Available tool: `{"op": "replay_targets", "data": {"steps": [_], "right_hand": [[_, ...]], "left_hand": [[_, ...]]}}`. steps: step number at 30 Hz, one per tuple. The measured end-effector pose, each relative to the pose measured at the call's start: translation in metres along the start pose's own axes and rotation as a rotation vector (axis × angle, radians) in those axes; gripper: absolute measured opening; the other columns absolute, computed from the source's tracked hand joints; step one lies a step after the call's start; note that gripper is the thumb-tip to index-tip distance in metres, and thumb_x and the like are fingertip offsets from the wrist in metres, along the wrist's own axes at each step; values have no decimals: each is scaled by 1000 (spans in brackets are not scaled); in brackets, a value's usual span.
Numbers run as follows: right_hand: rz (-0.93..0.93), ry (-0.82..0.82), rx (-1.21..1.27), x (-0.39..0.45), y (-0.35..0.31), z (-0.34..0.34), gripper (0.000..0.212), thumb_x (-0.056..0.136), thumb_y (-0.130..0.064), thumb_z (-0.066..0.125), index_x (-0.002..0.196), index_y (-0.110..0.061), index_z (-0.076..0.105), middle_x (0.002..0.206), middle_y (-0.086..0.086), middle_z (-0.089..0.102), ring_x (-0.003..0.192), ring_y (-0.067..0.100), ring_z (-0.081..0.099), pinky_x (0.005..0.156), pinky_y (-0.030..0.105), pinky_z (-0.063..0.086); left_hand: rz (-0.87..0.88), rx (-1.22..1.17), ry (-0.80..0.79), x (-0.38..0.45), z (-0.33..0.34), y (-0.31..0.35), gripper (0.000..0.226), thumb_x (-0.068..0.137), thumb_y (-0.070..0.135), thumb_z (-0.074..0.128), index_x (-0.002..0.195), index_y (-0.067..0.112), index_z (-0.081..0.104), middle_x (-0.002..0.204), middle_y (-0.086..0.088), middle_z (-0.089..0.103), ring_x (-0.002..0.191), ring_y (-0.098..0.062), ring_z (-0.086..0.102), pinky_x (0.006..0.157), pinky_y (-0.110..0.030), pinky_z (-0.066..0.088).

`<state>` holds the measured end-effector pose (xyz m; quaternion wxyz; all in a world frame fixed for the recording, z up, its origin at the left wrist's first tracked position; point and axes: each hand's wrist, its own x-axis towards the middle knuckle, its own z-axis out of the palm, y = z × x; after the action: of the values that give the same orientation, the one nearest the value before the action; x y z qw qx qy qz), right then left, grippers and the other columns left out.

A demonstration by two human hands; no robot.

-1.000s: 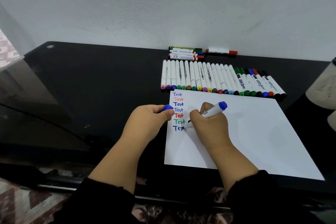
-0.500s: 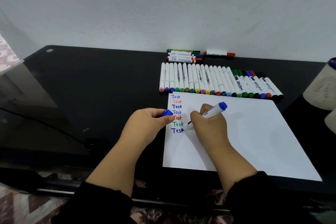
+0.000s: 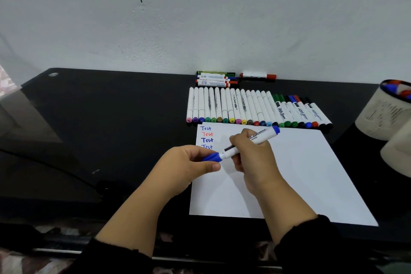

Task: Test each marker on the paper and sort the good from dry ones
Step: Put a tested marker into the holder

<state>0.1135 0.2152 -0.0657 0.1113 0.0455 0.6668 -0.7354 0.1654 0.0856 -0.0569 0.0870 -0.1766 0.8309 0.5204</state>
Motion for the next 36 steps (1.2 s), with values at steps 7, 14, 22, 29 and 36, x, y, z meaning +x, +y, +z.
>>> {"op": "replay_targets", "data": {"steps": [7,14,22,29,36], "right_hand": [[5,-174,18,-4,-14,-9,36,92,-36,56,62,-15,51,46,2,47,37,8,37,41,19,28],[-10,-147,18,2,-20,-20,26,93,-19,56,68,-12,52,48,4,48,40,10,39,42,19,29],[5,-22,109,7,-15,-23,25,89,-5,48,67,-14,41,45,1,42,35,8,37,35,18,28],[36,30,104,14,-12,-22,20,90,-7,49,71,-13,43,50,1,42,35,7,37,35,18,31],[19,60,124,9,-20,-26,26,89,-39,59,84,-13,59,52,2,52,44,9,40,43,20,35]], "left_hand": [[68,-93,101,-4,4,8,11,77,32,71,77,37,62,81,12,66,79,-6,58,60,-17,37],[81,-210,62,-6,6,13,10,79,25,70,77,34,67,82,10,68,85,-8,57,62,-18,37],[86,-282,91,-2,22,16,21,83,21,66,68,36,66,87,2,71,96,-19,61,66,-20,41],[83,-265,105,9,31,16,20,85,21,65,71,36,64,87,4,70,96,-18,61,67,-20,40],[95,-273,133,10,37,24,17,87,26,62,76,38,60,93,4,69,95,-13,60,63,-19,38]]}}
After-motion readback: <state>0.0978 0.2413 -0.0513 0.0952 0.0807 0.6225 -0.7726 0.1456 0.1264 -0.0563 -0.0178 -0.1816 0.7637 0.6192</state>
